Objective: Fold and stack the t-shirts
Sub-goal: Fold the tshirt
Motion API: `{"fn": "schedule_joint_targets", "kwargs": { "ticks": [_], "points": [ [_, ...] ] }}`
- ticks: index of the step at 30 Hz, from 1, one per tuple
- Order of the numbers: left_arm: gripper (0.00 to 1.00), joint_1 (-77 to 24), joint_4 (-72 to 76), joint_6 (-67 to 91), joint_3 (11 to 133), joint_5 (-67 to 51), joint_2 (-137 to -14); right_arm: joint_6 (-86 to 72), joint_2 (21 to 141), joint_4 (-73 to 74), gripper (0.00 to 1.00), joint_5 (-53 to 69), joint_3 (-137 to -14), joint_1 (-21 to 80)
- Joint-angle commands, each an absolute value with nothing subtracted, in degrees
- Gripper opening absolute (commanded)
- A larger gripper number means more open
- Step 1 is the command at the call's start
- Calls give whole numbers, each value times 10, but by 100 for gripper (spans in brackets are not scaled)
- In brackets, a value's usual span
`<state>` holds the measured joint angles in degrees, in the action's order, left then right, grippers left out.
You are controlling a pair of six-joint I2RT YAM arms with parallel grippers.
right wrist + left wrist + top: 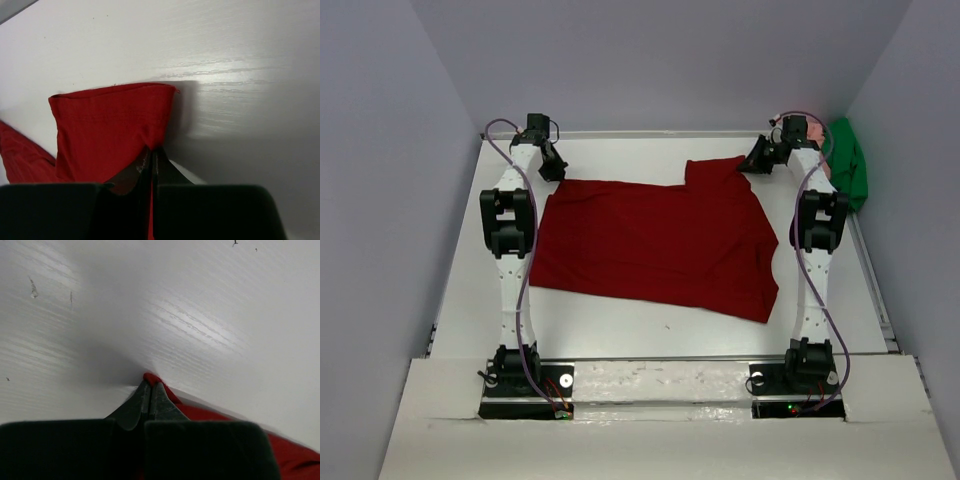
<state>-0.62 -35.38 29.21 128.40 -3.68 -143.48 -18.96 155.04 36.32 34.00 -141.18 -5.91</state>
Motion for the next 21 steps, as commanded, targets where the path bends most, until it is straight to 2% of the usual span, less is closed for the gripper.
{"fn": "schedule_joint_targets", "kwargs": {
  "ticks": [1, 21],
  "points": [
    [0, 10, -367, 286, 1266, -18, -1360, -170, 1480, 371, 0, 312, -1443, -61],
    [0, 19, -362, 288, 1227, -16, -1309, -171, 1440, 403, 0, 319, -1467, -77]
  ]
}}
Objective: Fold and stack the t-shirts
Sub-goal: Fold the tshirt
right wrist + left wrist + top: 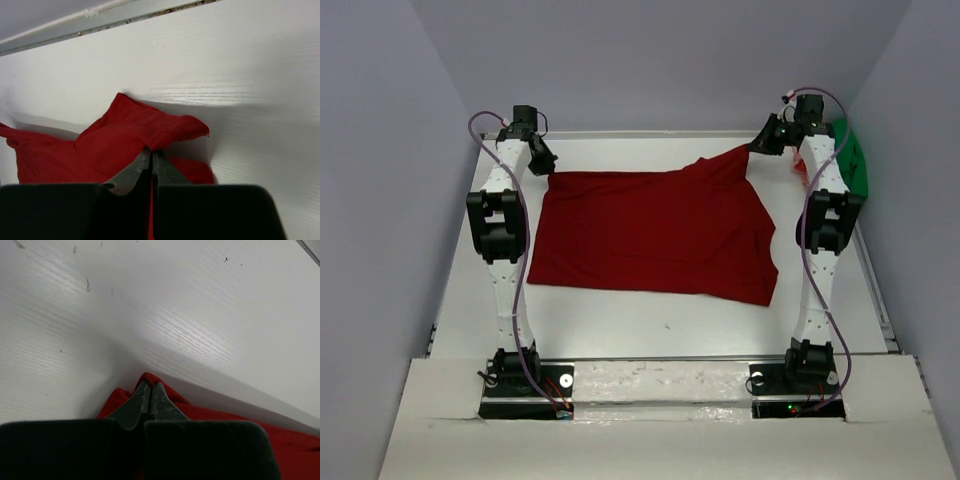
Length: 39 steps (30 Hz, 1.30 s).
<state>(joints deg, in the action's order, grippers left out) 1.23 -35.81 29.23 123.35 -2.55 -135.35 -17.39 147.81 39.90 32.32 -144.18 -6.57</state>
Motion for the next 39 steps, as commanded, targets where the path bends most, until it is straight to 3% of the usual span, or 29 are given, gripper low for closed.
{"fn": "schedule_joint_targets", "kwargs": {
  "ticks": [1, 12, 39],
  "points": [
    [0, 19, -363, 290, 1224, -10, -1304, -171, 1440, 403, 0, 316, -1467, -77],
    [0, 45, -363, 306, 1180, 15, -1276, -199, 1442, 405, 0, 353, -1504, -102],
    [0, 40, -345, 322, 1025, 3, -1156, -178, 1242, 375, 0, 309, -1196, -66]
  ]
}}
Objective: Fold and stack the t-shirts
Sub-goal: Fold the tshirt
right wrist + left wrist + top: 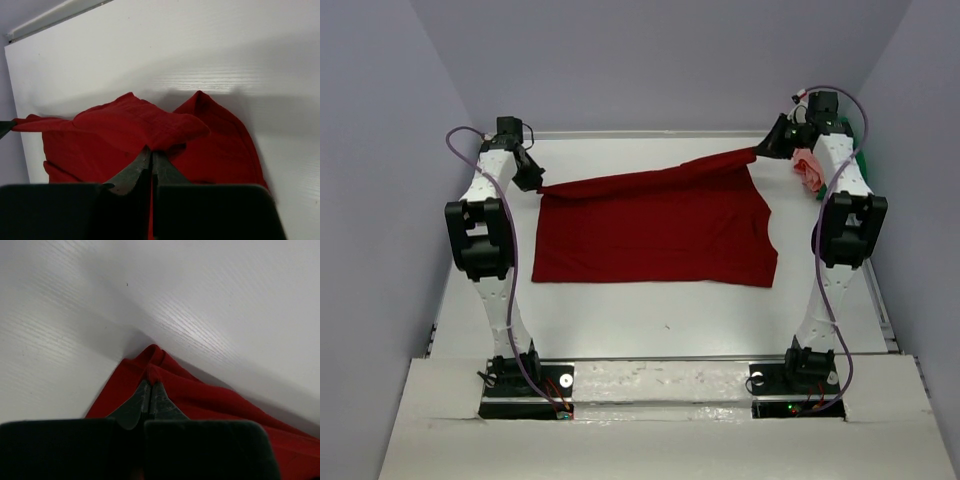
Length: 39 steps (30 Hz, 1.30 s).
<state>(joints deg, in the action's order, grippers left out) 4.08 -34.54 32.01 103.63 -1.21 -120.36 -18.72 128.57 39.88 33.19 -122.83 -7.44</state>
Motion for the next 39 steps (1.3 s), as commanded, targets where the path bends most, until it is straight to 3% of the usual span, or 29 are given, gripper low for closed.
{"fn": "schedule_joint_targets", "kwargs": {
  "ticks": [1, 19, 39],
  "points": [
    [0, 39, -348, 321, 1023, 3, -1154, -176, 1227, 374, 0, 303, -1187, -60],
    [0, 24, -357, 329, 921, 39, -1046, -224, 1027, 331, 0, 160, -951, -14],
    [0, 3, -357, 317, 841, 53, -993, -236, 892, 334, 0, 136, -804, -9]
  ]
}}
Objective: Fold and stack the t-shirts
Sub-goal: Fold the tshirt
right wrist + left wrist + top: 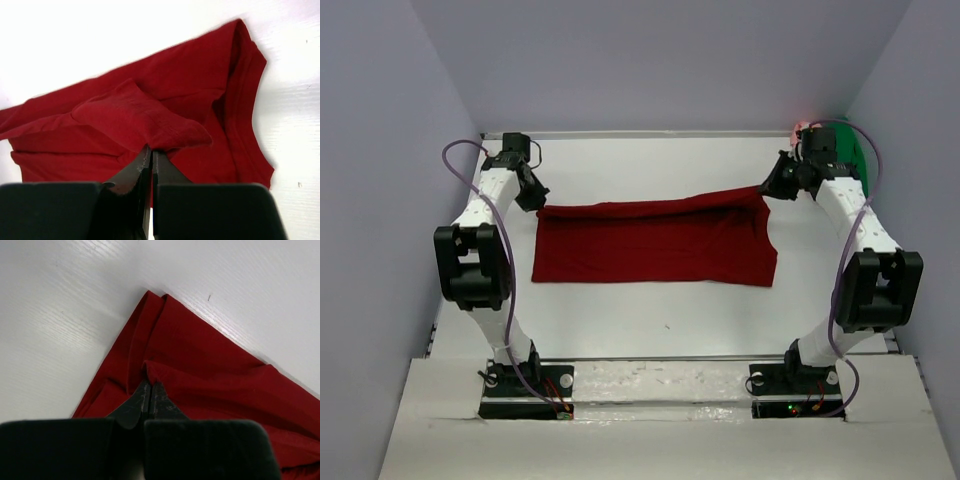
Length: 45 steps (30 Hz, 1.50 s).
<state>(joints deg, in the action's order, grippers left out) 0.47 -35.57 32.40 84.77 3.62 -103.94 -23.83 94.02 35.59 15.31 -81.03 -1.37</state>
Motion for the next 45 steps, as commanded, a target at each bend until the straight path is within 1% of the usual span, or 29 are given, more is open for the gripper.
{"fn": "schedule_joint_targets", "kwargs": {
  "ticks": [1, 3, 14, 17, 18, 20, 21, 23, 24, 25, 26, 30, 45],
  "points": [
    [0, 4, -358, 317, 839, 54, -991, -234, 889, 335, 0, 139, -800, -9],
    [0, -15, -358, 317, 836, 59, -988, -233, 881, 337, 0, 137, -795, -9],
    [0, -19, -352, 316, 796, 54, -964, -238, 862, 334, 0, 163, -758, -4],
    [9, -19, -350, 318, 789, 45, -958, -242, 861, 333, 0, 175, -754, -4],
    [18, -19, -349, 320, 784, 44, -954, -243, 860, 333, 0, 179, -754, -4],
    [33, -19, -349, 322, 777, 47, -947, -243, 856, 333, 0, 181, -751, 2],
    [43, -19, -352, 327, 775, 50, -945, -243, 853, 333, 0, 184, -750, 2],
    [53, -18, -352, 330, 772, 54, -940, -243, 847, 332, 0, 184, -746, 2],
    [68, -19, -354, 333, 769, 57, -937, -243, 846, 333, 0, 187, -745, 2],
    [78, -19, -361, 338, 770, 59, -936, -243, 840, 334, 0, 189, -744, 2],
    [82, -19, -365, 340, 771, 60, -935, -243, 838, 334, 0, 189, -742, 2],
    [83, -19, -360, 343, 769, 66, -925, -245, 822, 334, 0, 188, -727, 2],
    [79, -25, -360, 326, 800, 49, -948, -249, 809, 323, 0, 184, -650, 19]
  ]
}}
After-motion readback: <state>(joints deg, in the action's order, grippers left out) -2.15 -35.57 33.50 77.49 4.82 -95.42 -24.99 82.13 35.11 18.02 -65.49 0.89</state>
